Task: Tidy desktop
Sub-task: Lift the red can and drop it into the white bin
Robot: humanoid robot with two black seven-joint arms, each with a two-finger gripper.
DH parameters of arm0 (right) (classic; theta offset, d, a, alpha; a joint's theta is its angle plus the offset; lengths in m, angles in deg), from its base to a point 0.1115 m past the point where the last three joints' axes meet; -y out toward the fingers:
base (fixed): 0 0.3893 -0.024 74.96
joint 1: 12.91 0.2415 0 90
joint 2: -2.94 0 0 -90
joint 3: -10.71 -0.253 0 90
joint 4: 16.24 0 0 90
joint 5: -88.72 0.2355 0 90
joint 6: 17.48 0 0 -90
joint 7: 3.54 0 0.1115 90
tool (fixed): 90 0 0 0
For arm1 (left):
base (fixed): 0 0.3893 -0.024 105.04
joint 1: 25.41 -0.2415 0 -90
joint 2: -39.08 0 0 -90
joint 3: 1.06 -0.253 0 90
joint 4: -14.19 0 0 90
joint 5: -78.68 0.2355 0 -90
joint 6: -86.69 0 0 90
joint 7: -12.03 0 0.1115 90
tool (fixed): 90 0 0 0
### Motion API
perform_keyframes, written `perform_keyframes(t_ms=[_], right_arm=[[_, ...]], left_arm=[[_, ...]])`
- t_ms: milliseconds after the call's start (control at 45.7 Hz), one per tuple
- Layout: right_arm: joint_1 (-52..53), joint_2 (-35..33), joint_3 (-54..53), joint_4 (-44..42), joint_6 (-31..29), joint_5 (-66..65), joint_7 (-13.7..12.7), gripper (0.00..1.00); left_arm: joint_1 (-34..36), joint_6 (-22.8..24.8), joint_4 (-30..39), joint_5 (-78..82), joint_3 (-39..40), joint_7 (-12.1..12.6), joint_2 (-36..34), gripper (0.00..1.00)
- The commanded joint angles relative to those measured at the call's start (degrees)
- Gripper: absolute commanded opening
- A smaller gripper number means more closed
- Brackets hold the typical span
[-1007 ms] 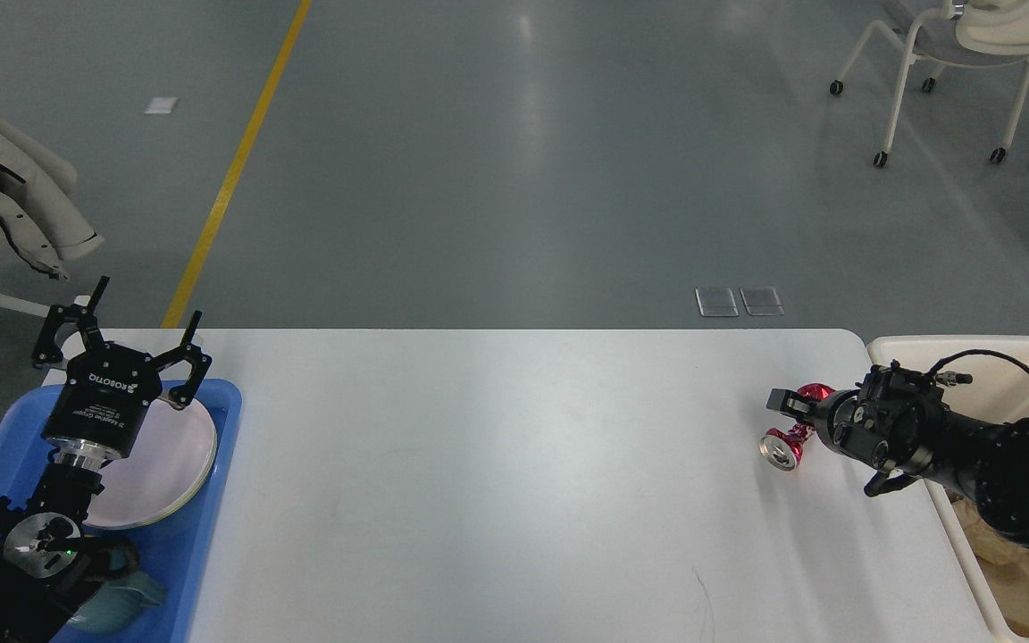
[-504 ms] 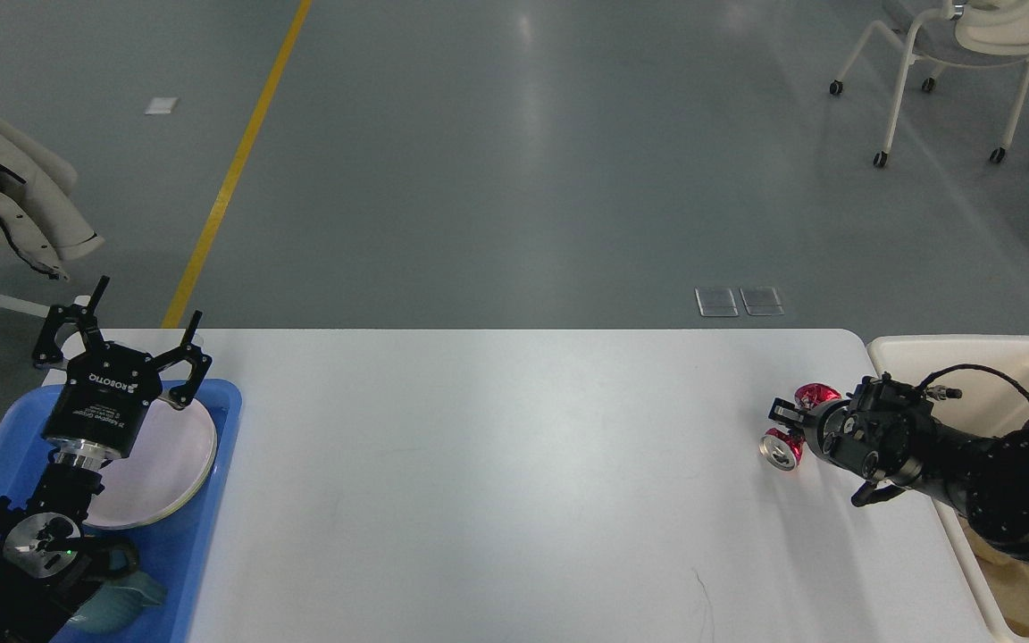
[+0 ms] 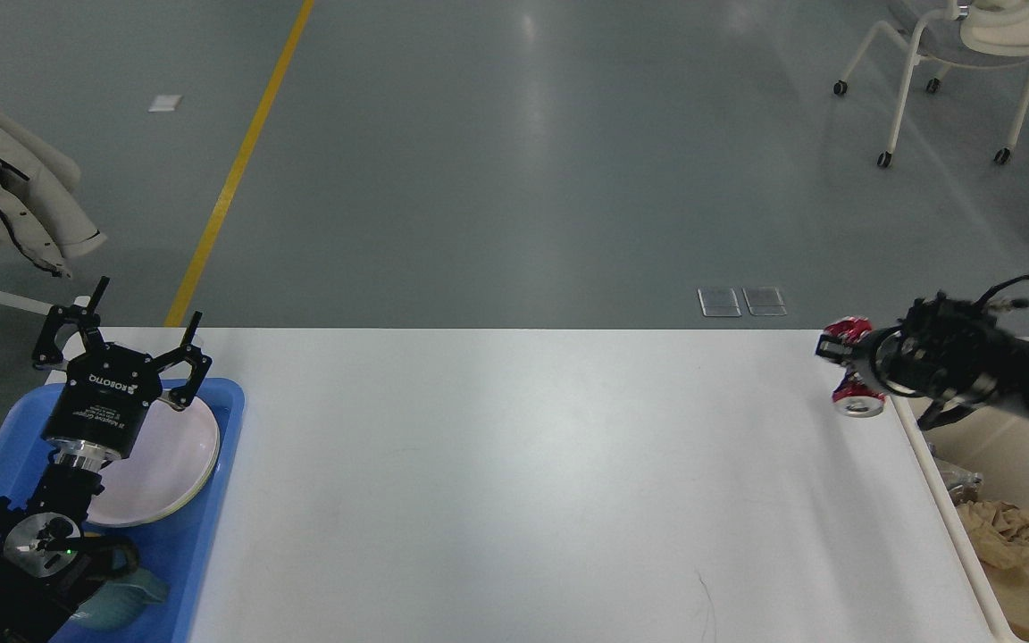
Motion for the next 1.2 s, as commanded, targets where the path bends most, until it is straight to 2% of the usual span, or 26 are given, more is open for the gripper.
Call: perform_keyframes(t_ms=[0,109,197,241,285,438,526,591,701,832,898,985,1073,1117,1182], right_arm=[[27.73,-7.88,8.00,15.24,-14.23,-5.58,0.75,0.00],[48.05,-10.17,10.73,21.32,-33.29,-10.51,3.99,0.00],[57.30,-10.17,10.47,21.50,-46.14,-12.88,7.68,0.00],[59.68,-9.99,10.47,21.76,-46.14,-13.24,9.53,0.00],[60.83,-9.99,10.47,22.03,-46.14,-13.24,10.24,0.00],[60.84,-10.26,10.82,22.20,-46.14,-14.47,10.15,0.00],[58.38,-11.13,12.57,20.89,-46.14,-19.37,10.07,0.00],[51.54,-14.55,13.98,18.70,-41.18,-25.87,10.07,0.00],[33.10,-20.53,14.16,12.55,-23.53,-33.18,9.63,0.00],[2.44,-22.21,11.09,-1.32,-1.11,-29.52,9.10,0.00],[-14.00,-19.24,5.65,-9.67,5.23,-21.53,9.10,0.00],[-31.59,-11.77,-1.73,-20.57,8.06,-10.01,9.19,0.00],[-39.44,-5.70,-4.03,-29.11,8.15,-4.28,9.19,0.00],[-41.03,-3.40,-4.21,-30.62,8.41,-3.31,9.10,0.08],[-41.12,-3.05,-4.30,-30.62,8.77,-3.13,8.75,0.29]], left_arm=[[0.00,0.00,0.00,-0.05,0.00,0.00,0.00,0.97],[0.00,0.00,0.00,0.04,0.00,0.00,0.00,0.97],[0.00,0.00,0.00,0.04,0.00,0.00,0.00,0.97],[0.00,0.00,0.00,0.04,0.00,0.00,0.00,0.97],[0.00,0.00,0.00,-0.05,0.00,0.00,0.00,0.97],[0.00,0.00,0.00,-0.05,0.00,0.00,0.00,0.97],[0.00,0.00,0.00,-0.05,0.00,0.00,0.00,0.97],[0.00,0.00,0.00,-0.05,0.00,0.00,0.00,0.97],[0.00,0.00,0.00,-0.05,0.00,0.00,0.00,0.97],[0.00,0.00,0.00,-0.05,0.00,-0.09,0.00,0.97],[0.00,0.00,0.00,0.04,-0.08,-0.09,0.00,0.97],[0.00,0.00,0.00,-0.05,0.00,-0.09,0.00,0.97],[0.00,0.00,0.00,-0.05,0.00,-0.09,0.00,0.97],[0.00,0.00,0.00,-0.05,0.00,-0.09,0.00,0.97],[0.00,0.00,0.00,-0.05,-0.09,-0.09,0.00,0.97]])
